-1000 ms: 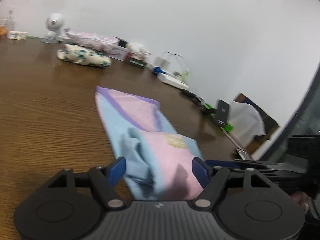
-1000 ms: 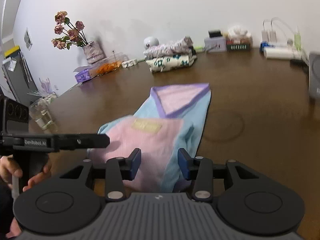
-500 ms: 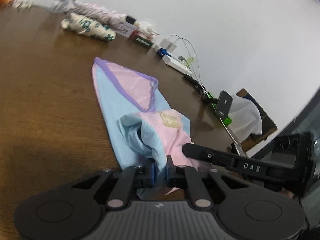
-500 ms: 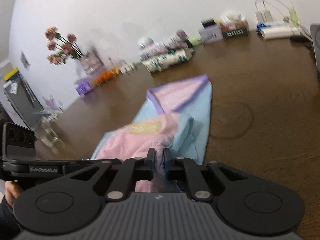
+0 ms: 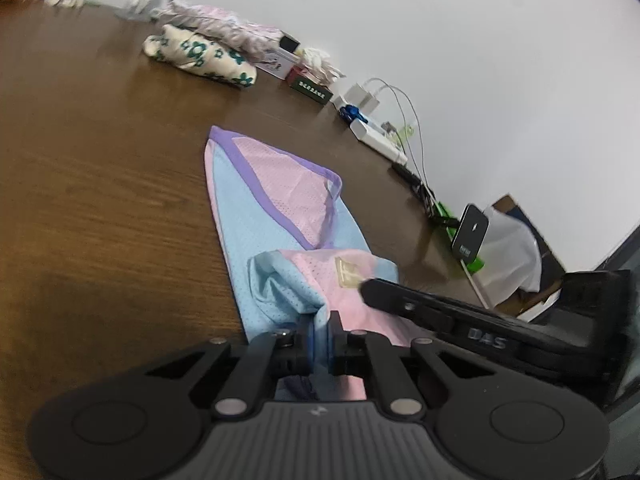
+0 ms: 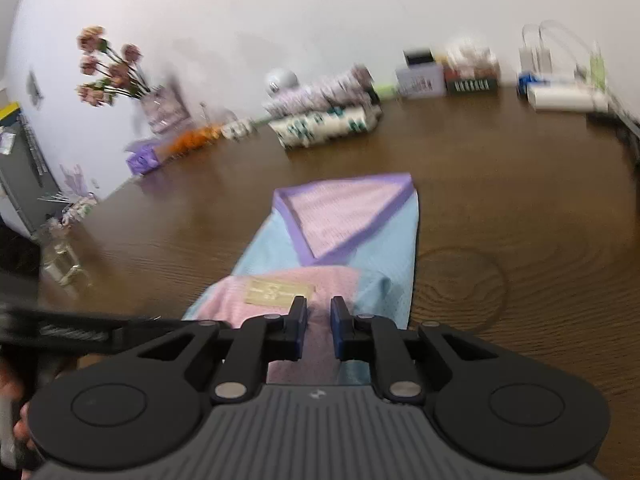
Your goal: Fold clothes
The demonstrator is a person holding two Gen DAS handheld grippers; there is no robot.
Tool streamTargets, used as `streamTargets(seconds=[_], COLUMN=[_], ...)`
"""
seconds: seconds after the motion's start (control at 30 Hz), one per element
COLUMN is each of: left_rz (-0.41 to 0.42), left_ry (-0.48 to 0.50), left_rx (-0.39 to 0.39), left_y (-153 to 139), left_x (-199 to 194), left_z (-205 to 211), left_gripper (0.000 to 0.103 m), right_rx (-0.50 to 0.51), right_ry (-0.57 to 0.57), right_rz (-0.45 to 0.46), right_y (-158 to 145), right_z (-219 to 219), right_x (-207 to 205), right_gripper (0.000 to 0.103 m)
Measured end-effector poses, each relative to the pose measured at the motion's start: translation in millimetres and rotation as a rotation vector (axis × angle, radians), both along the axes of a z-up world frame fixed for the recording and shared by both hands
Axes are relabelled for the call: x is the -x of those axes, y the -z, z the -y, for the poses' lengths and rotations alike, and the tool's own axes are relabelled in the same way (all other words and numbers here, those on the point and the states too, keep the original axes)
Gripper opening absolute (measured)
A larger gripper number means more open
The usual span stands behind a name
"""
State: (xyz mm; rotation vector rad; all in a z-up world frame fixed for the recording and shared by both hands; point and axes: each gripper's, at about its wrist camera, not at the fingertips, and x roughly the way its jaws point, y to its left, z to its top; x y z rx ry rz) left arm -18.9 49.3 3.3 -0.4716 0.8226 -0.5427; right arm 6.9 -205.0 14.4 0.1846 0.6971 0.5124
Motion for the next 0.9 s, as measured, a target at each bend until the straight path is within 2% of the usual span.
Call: streamTargets(seconds=[0.07,0.13,0.2,0.3,0.5,0.67,0.77,0.9], left_rz=[0.000,0.039,0.095,0.170,0.180,0.163,0.170,0.167], left_ry=[-0.010,-0.021,-0.037,-0.031,0.013,0.009,0.015,0.041], left_rx=[0.013,-0.014,-0.040,-0.099,-0.341,-0.287,-0.259,-0.255], left_y=[-0.8,-12.0,-26.2,-39.8,-17.3,-8.3,-5.1,-6.4], left_x=[4.4,11.2,13.6,1.8,-22.3,-25.5,-25.3,-17.5], left_z=[-5.8,-12.1,-15.9,-0.7,37.7,27.8,22.8,21.4], left_gripper=[0.015,0.032,0.030,0.005,0.006,0.009,0.009,0.010], right_rx=[0.011,0.019,0.021,0.034,0.084,0.093,0.141,0.204], right_ry=[0.001,-0.004,-0.009,-0.017,-0.030,-0.038,-0.052,-0.061], right_rz=[-0.001,0.025,0.057,0.070,0.019,0.054,0.008,0.047], right_y=[1.7,-3.5,-10.7,-14.5,-0.2,-12.8,-1.3,3.9], right_z=[-3.6,-3.2,-1.0,-0.9,-12.1,-8.2,-16.0,-27.1], right_x=[-3.5,0.3,5.5,1.1,-18.5,-19.1,-32.0,-24.6], right_gripper=[0.014,0.016,0.016,0.016,0.016,0.017,0.015,0.016])
